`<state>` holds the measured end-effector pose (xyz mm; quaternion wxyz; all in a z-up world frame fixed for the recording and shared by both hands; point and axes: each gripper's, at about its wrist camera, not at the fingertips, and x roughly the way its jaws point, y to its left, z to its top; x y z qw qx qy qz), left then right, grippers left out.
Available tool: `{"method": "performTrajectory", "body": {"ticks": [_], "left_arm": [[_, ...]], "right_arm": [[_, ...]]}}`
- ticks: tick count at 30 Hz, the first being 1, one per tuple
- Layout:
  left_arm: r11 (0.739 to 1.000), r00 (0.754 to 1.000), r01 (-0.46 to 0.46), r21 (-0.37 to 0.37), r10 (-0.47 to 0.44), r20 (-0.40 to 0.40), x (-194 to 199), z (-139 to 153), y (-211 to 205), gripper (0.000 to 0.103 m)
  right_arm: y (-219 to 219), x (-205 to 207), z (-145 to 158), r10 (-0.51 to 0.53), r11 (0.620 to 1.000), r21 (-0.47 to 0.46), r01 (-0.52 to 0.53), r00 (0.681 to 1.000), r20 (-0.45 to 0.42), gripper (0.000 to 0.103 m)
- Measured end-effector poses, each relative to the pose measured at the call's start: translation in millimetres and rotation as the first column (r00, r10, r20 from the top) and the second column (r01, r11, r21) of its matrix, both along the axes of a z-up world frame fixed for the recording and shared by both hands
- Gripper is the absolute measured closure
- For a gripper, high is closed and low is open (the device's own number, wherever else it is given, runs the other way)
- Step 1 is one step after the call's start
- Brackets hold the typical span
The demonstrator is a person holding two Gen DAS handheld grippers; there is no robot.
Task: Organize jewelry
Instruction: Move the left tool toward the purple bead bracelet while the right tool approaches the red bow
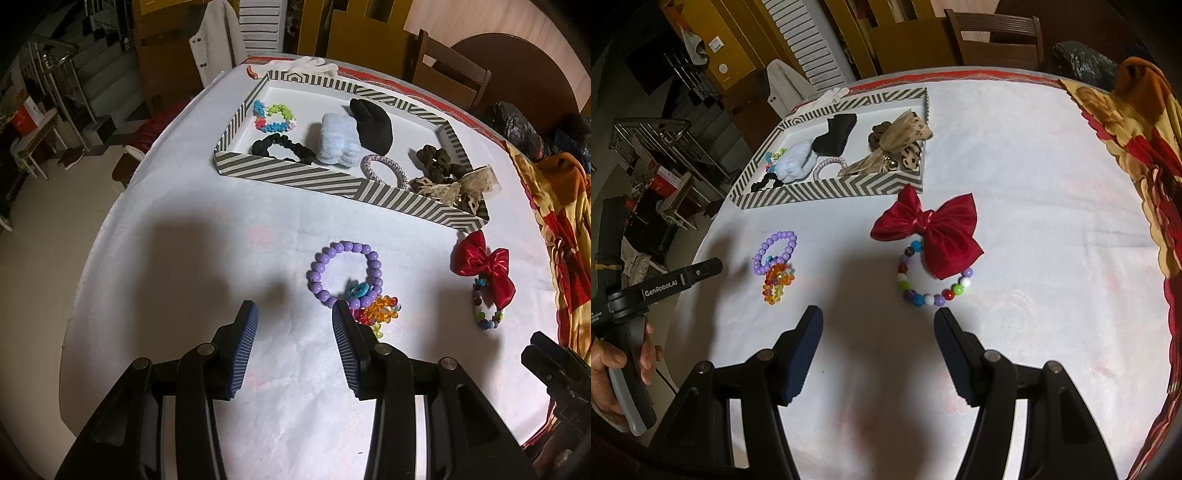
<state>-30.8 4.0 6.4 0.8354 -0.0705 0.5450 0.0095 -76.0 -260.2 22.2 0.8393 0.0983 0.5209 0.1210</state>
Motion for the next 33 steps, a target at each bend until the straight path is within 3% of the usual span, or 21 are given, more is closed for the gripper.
{"method": "performTrajectory", "body": {"ticks": [13,18,25,33], "left_arm": [[1.0,1.0,0.021,-0.011,-0.021,-0.014,6.2,-5.3,-3.1,0.058],[0.996,0.999,0.022,-0.082,-0.026,-0.043,12.5,-10.4,4.1,0.058],[0.993,0.996,0.038,-0.108,-0.047,-0.079,23.7,-20.7,2.7,0.058],[0.994,0.992,0.055,-0.092,-0.064,-0.106,39.0,-34.5,-0.4,0.058]], "right_arm": [[-1.7,5.9,-2.4,-0.006,1.0,-0.003,0.006,1.0,-0.005,0.037],[-1.1,11.2,-4.2,0.002,1.0,-0.015,-0.002,1.0,-0.01,0.037],[0.6,21.8,-7.0,0.023,0.999,-0.03,-0.023,1.0,-0.018,0.035],[-6.2,47.3,-5.9,0.071,0.995,-0.075,-0.071,0.997,-0.004,0.035]]}}
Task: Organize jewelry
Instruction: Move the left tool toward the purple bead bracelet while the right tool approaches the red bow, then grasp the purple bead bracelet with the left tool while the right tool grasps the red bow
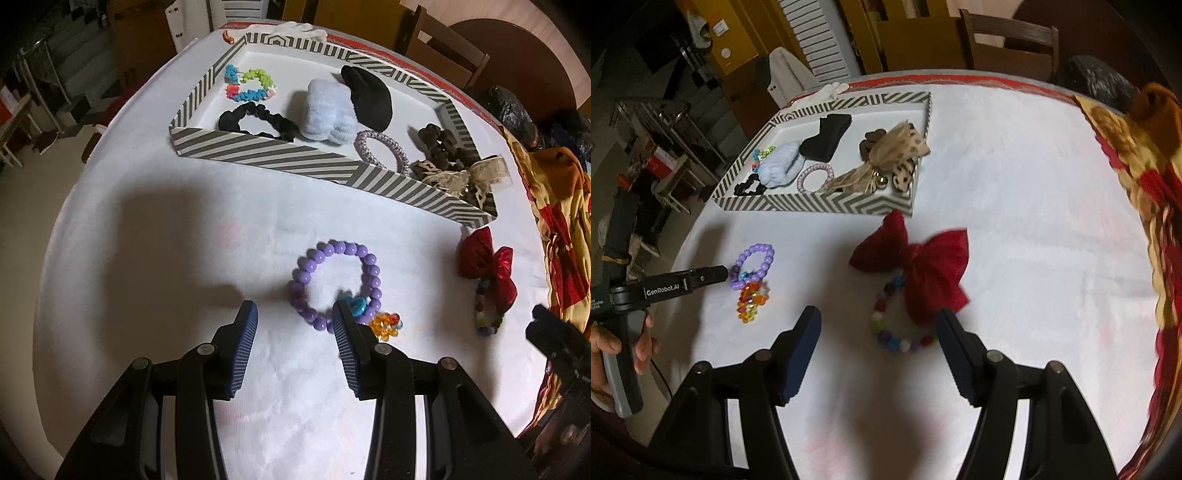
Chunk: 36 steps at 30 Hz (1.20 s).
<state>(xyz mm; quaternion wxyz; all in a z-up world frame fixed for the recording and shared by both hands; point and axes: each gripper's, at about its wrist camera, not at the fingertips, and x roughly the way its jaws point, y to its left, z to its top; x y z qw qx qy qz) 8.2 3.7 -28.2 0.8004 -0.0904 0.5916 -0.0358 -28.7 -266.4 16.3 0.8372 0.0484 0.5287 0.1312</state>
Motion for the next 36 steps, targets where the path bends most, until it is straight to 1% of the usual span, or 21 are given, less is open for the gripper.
{"method": "performTrajectory", "body": {"ticks": [3,5,8,11,13,14,17,21,22,24,25,26,27,28,30,31,34,36], "left_arm": [[1.0,1.0,0.02,0.009,-0.02,-0.004,7.6,-2.6,-1.8,0.058],[0.999,0.999,0.046,0.028,-0.046,-0.008,13.2,-4.7,-4.5,0.057],[0.995,0.996,0.086,0.058,-0.086,-0.013,19.8,-8.5,-8.3,0.057],[0.989,0.992,0.124,0.086,-0.123,-0.018,24.4,-13.7,-12.7,0.057],[0.984,0.989,0.15,0.095,-0.148,-0.027,26.8,-17.0,-16.2,0.057],[0.981,0.987,0.161,0.111,-0.161,-0.015,27.6,-16.3,-18.4,0.057],[0.975,0.983,0.182,0.125,-0.182,-0.01,32.5,-17.3,-22.9,0.057],[0.97,0.979,0.204,0.128,-0.206,0.0,36.7,-17.7,-26.5,0.057],[0.969,0.977,0.212,0.128,-0.214,0.003,37.4,-18.0,-27.6,0.057],[0.968,0.972,0.23,0.102,-0.233,0.012,38.1,-17.3,-28.0,0.061],[0.967,0.971,0.237,0.091,-0.24,0.016,40.1,-17.1,-29.5,0.075],[0.967,0.97,0.241,0.085,-0.244,0.015,41.1,-17.7,-30.5,0.088],[0.967,0.969,0.244,0.078,-0.245,0.013,44.7,-18.7,-31.8,0.089],[0.967,0.969,0.247,0.068,-0.248,0.015,45.5,-18.8,-31.4,0.089],[0.966,0.967,0.252,0.055,-0.253,0.017,47.4,-19.1,-31.9,0.089],[0.969,0.969,0.246,0.034,-0.247,0.014,47.4,-18.5,-30.4,0.09],[0.976,0.976,0.217,-0.022,-0.216,0.029,45.8,-8.1,-23.4,0.09],[0.978,0.977,0.207,-0.023,-0.206,0.06,43.5,3.9,-21.3,0.09]], "right_arm": [[1.5,13.4,0.3,0.047,0.998,-0.038,-0.047,0.999,0.008,0.035],[5.7,23.8,-0.7,0.1,0.992,-0.073,-0.099,0.995,0.012,0.03],[18.7,38.3,-6.2,0.196,0.971,-0.138,-0.195,0.981,-0.006,0.029],[30.0,50.5,-14.0,0.262,0.953,-0.155,-0.262,0.965,-0.021,0.029],[33.0,57.0,-20.9,0.275,0.947,-0.161,-0.278,0.961,-0.042,0.029],[33.5,61.4,-25.7,0.279,0.945,-0.163,-0.285,0.959,-0.055,0.029],[31.8,68.1,-35.7,0.283,0.943,-0.162,-0.291,0.956,-0.072,0.029],[23.9,80.6,-45.8,0.25,0.954,-0.145,-0.261,0.964,-0.089,0.029],[22.4,82.8,-47.0,0.246,0.957,-0.135,-0.256,0.965,-0.087,0.03],[20.0,82.9,-46.7,0.227,0.965,-0.119,-0.233,0.972,-0.062,0.053],[18.4,82.4,-46.8,0.213,0.97,-0.109,-0.218,0.975,-0.056,0.073],[17.2,82.2,-47.7,0.199,0.975,-0.093,-0.203,0.978,-0.055,0.079],[16.1,81.7,-49.0,0.19,0.978,-0.075,-0.194,0.98,-0.054,0.081],[16.0,80.8,-49.8,0.187,0.979,-0.07,-0.191,0.981,-0.053,0.086],[15.6,77.5,-47.9,0.178,0.981,-0.066,-0.18,0.983,-0.045,0.09],[14.2,74.5,-44.4,0.172,0.983,-0.054,-0.174,0.984,-0.038,0.093],[7.6,63.4,-28.4,0.149,0.989,-0.013,-0.149,0.989,0.002,0.094],[-1.8,56.0,-14.2,0.112,0.993,0.033,-0.113,0.993,0.032,0.094]]}}
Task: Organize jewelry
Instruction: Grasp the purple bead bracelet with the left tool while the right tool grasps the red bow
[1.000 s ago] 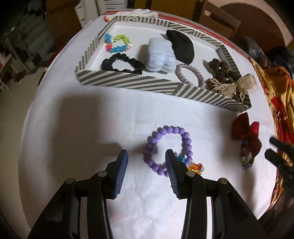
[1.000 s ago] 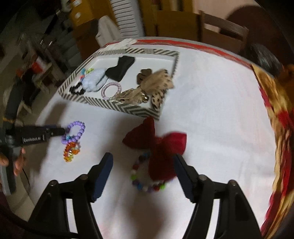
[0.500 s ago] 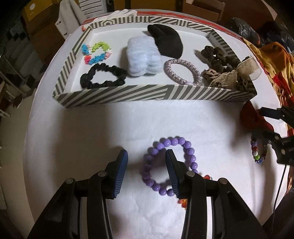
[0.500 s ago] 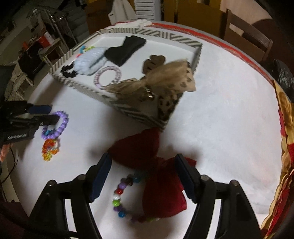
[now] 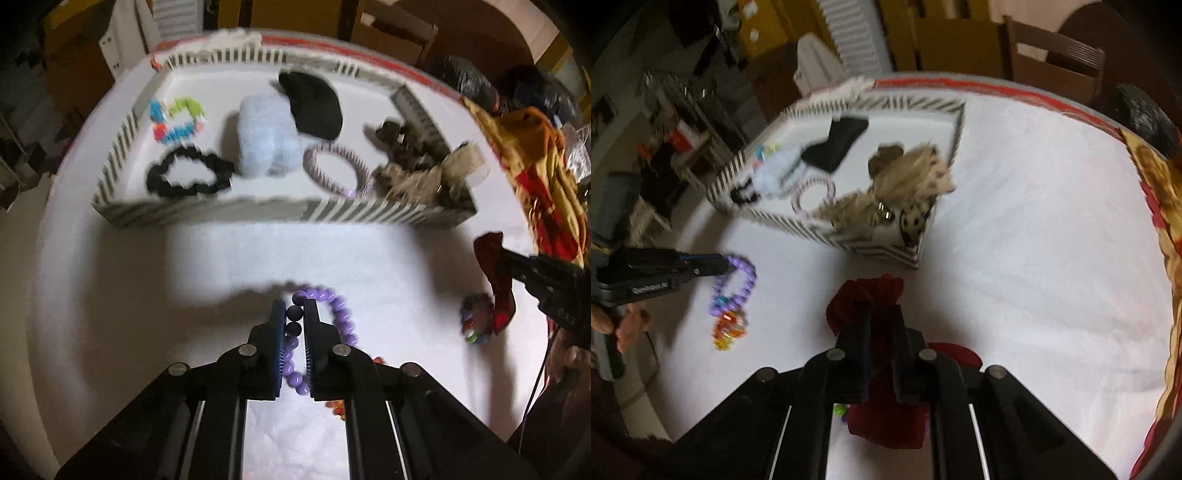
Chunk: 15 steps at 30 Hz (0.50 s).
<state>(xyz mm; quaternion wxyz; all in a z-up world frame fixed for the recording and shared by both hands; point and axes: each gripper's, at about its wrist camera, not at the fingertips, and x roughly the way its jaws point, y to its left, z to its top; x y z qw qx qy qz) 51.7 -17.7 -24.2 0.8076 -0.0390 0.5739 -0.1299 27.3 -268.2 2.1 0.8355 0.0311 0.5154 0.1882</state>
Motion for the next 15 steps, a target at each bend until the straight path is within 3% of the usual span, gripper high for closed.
{"method": "performTrajectory", "body": {"ticks": [5,15], "left_arm": [[1.0,0.998,0.001,-0.013,0.0,0.064,-4.2,29.6,-4.5,0.09],[0.999,0.988,-0.039,0.02,0.036,0.153,-20.6,69.9,-5.9,0.09]], "right_arm": [[-14.9,-15.0,30.9,-0.065,0.993,0.104,0.059,0.997,0.052,0.094],[-16.4,-39.8,52.8,-0.096,0.983,0.165,0.082,0.992,0.077,0.094]]}}
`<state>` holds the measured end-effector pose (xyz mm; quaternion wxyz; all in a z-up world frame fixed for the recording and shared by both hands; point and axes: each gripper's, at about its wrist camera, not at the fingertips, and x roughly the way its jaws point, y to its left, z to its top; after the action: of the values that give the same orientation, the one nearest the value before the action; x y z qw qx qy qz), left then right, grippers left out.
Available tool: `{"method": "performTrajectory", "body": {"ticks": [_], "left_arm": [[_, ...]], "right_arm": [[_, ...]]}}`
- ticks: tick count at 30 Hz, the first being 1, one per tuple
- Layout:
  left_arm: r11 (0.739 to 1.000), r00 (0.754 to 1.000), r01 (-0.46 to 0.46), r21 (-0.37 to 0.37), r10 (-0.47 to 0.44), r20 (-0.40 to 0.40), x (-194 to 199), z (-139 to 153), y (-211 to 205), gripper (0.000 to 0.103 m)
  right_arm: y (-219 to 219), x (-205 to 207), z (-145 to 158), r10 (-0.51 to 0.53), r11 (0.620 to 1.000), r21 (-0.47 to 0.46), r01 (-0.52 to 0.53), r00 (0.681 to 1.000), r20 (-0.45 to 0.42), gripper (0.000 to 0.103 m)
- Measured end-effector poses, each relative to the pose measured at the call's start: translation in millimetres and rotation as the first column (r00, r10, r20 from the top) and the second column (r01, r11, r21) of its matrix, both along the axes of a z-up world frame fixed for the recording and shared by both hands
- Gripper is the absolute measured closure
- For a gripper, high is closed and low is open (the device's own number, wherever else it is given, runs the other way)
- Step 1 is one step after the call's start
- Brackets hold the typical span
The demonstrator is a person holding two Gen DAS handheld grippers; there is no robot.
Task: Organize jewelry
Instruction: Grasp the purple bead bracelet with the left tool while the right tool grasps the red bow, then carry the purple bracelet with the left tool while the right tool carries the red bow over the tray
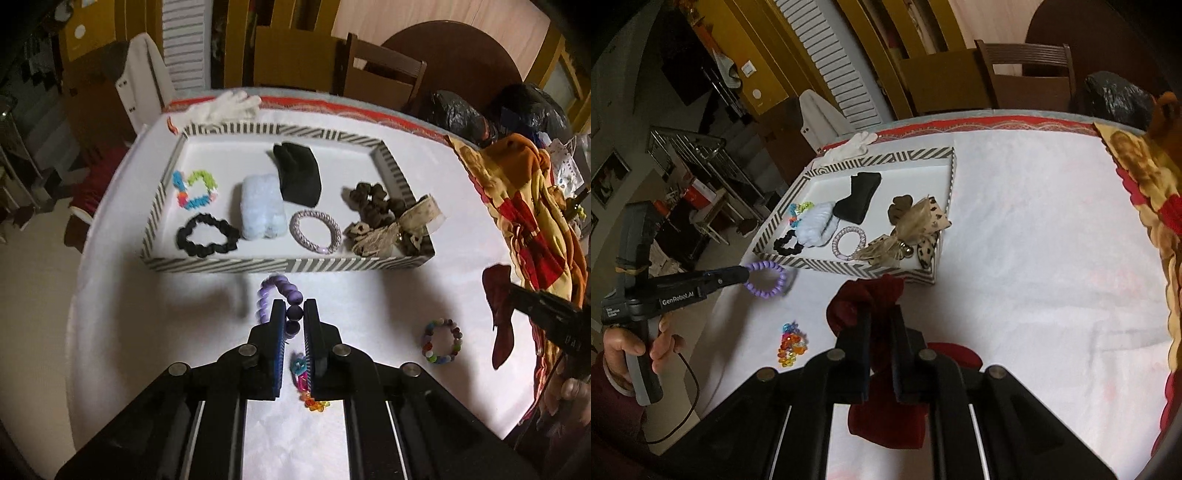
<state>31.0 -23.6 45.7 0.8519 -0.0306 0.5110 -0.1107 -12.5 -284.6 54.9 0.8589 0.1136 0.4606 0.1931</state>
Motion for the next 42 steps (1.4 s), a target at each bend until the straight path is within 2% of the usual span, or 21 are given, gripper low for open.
{"method": "performTrajectory", "body": {"ticks": [11,20,26,34,42], "left_arm": [[0.999,0.998,-0.032,0.031,0.03,0.064,-15.0,21.8,-0.5,0.09],[0.999,0.997,-0.042,0.032,0.039,0.07,-19.9,25.3,1.2,0.09],[0.999,0.997,-0.038,0.028,0.036,0.065,-14.9,26.5,1.8,0.09],[0.999,0.997,-0.049,0.013,0.048,0.061,38.9,36.6,11.0,0.09],[0.998,0.998,-0.052,0.02,0.051,0.029,122.4,25.9,10.7,0.09]], "right_arm": [[6.9,-16.3,6.0,0.019,1.0,0.02,-0.019,1.0,0.005,0.094],[16.6,-18.4,9.8,0.038,0.999,0.013,-0.038,0.999,0.012,0.094],[24.4,-5.2,11.9,0.037,0.999,0.019,-0.037,0.999,0.008,0.094],[42.2,48.1,14.3,0.018,0.999,0.045,-0.017,1.0,-0.004,0.094],[55.6,141.1,-3.7,-0.075,0.991,0.11,0.081,0.996,-0.054,0.094]]}}
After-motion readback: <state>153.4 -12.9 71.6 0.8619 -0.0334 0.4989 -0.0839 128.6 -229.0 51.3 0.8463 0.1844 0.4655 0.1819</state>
